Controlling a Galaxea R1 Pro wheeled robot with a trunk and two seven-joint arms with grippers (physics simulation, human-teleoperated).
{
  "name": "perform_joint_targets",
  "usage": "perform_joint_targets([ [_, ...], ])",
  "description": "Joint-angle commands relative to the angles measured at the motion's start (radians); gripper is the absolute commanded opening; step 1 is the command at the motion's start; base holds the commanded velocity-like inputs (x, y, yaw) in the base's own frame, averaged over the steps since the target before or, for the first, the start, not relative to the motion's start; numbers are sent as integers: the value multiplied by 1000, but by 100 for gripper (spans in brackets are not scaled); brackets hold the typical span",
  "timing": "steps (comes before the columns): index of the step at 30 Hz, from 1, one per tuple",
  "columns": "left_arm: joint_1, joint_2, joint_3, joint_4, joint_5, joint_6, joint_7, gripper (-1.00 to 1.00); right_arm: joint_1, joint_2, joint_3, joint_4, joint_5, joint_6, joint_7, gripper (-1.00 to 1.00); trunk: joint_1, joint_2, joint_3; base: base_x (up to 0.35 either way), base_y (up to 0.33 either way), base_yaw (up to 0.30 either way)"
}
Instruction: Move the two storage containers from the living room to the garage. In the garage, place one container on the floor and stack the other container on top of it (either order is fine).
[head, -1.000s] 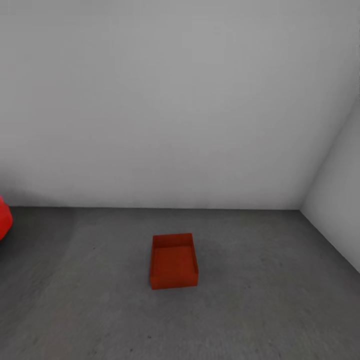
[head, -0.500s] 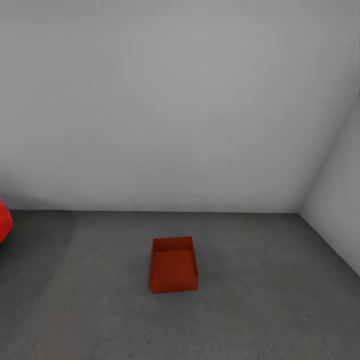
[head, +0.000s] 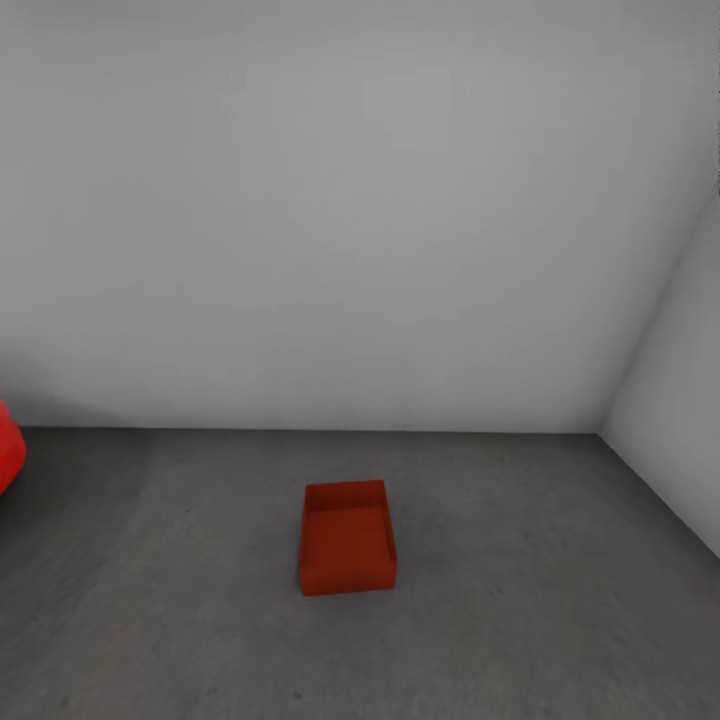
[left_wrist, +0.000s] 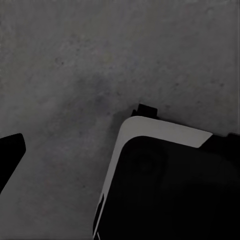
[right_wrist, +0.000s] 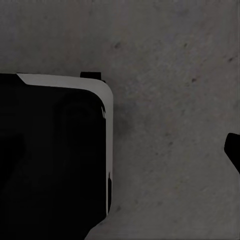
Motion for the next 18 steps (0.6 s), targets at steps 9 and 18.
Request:
perform_joint_targets([
  [9,-1,-1,-6,1,8,-3,2,100,-1,0,8,3,-7,-5,-1,100,0,-1,13,0,0,0],
  [18,-1,-1,-5,1,8,-2,0,100,-1,0,8,3,-7,-4,-1,100,19,-36,12,0,0,0],
])
